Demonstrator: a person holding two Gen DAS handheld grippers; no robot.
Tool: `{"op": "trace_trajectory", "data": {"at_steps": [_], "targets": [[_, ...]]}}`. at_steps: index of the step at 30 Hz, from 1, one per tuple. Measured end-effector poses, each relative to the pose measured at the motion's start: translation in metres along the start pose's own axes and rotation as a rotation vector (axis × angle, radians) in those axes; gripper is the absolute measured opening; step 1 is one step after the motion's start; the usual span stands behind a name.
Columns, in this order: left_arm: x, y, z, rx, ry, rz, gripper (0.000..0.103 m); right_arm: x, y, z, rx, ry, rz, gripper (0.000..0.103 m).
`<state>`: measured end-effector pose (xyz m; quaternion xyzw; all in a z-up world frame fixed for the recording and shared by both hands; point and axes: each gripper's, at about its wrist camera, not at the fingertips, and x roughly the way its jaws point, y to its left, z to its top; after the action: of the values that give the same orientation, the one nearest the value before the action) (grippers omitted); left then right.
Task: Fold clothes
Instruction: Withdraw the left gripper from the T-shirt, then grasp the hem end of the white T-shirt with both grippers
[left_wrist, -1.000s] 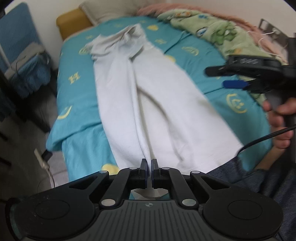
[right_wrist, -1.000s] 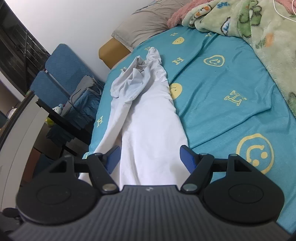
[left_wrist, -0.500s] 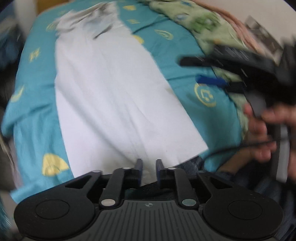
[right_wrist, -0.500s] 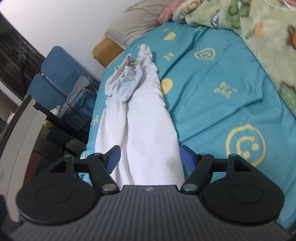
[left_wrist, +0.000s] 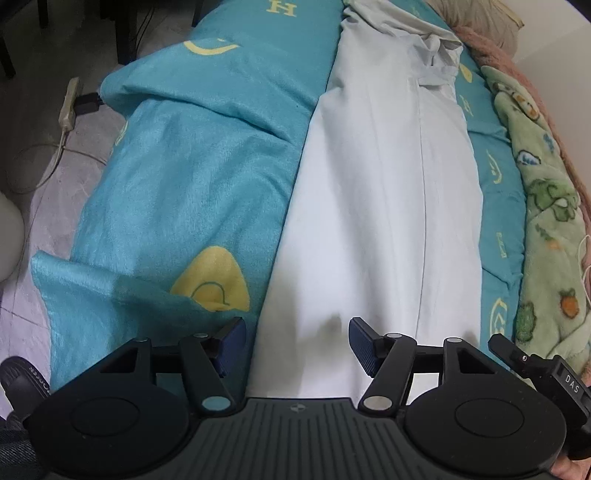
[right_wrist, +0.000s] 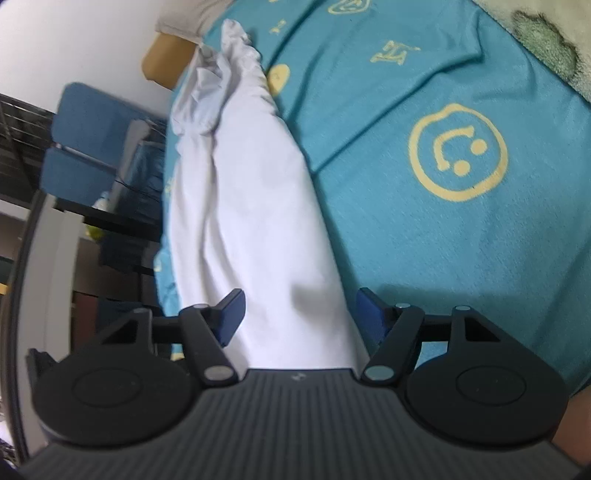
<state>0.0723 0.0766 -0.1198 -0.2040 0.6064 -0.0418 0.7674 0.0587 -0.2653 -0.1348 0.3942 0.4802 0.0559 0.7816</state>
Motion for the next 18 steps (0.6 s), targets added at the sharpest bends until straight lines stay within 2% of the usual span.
{"op": "trace_trajectory", "data": {"at_steps": [7,13,14,15,16,17,18], "targets": [[0.018,-0.007,0.000,0.034,0.034,0.033,0.065,0.012,-0.001,-0.001,-0.020,0.023,-0.057,0.067],[0.020,-0.006,-0.001,0.046,0.045,-0.014,0.067,0.013,-0.004,-0.003,0.012,0.059,-0.008,0.066],[0.019,-0.005,-0.001,0.051,0.048,-0.028,0.063,0.012,-0.005,-0.004,0.018,0.066,0.001,0.066],[0.019,-0.005,-0.003,0.057,0.050,-0.042,0.054,0.012,-0.005,-0.005,0.021,0.073,0.008,0.064],[0.018,-0.006,-0.004,0.065,0.049,-0.054,0.049,0.012,-0.004,-0.006,0.021,0.081,0.013,0.059],[0.017,-0.006,-0.005,0.073,0.048,-0.067,0.040,0.013,-0.003,-0.006,0.020,0.088,0.014,0.048],[0.016,-0.006,-0.007,0.081,0.045,-0.079,0.034,0.013,-0.002,-0.007,0.020,0.092,0.014,0.043]]}}
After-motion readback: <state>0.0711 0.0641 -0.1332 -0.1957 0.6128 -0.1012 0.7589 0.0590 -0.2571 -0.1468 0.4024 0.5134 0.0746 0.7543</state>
